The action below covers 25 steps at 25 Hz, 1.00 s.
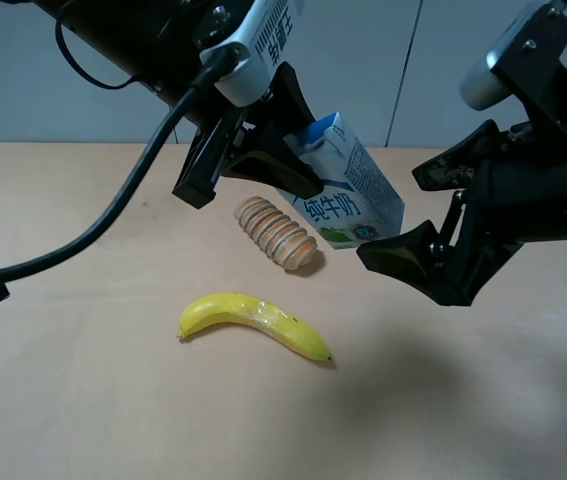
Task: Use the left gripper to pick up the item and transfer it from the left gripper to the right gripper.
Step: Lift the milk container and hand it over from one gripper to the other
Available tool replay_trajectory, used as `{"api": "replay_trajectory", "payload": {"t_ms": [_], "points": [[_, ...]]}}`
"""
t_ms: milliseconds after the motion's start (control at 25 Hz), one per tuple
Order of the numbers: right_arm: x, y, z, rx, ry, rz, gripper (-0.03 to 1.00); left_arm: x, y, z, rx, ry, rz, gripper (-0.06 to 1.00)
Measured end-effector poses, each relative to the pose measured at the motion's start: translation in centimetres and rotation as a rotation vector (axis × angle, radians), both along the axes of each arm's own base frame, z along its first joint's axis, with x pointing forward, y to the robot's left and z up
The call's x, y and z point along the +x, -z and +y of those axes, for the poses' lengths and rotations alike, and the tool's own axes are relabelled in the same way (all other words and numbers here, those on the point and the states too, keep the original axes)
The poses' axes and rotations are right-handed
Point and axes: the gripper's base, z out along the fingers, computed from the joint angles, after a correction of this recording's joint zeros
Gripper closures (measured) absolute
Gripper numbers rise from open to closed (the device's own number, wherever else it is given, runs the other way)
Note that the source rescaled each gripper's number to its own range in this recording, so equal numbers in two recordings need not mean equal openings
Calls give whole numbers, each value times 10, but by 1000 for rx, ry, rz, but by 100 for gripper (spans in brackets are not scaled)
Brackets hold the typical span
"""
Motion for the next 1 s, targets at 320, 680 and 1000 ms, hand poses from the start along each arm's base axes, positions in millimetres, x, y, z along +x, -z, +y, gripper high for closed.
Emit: {"api": "replay_trajectory", "payload": {"t_ms": [320,680,1000], "points": [[20,13,22,-16,-54,56,-3,0,0,0,0,9,-7,94],[23,18,32,43,-93,77,-3,0,0,0,0,14,-13,94],[25,16,32,55,-78,56,50,0,0,0,0,14,-13,94]]}}
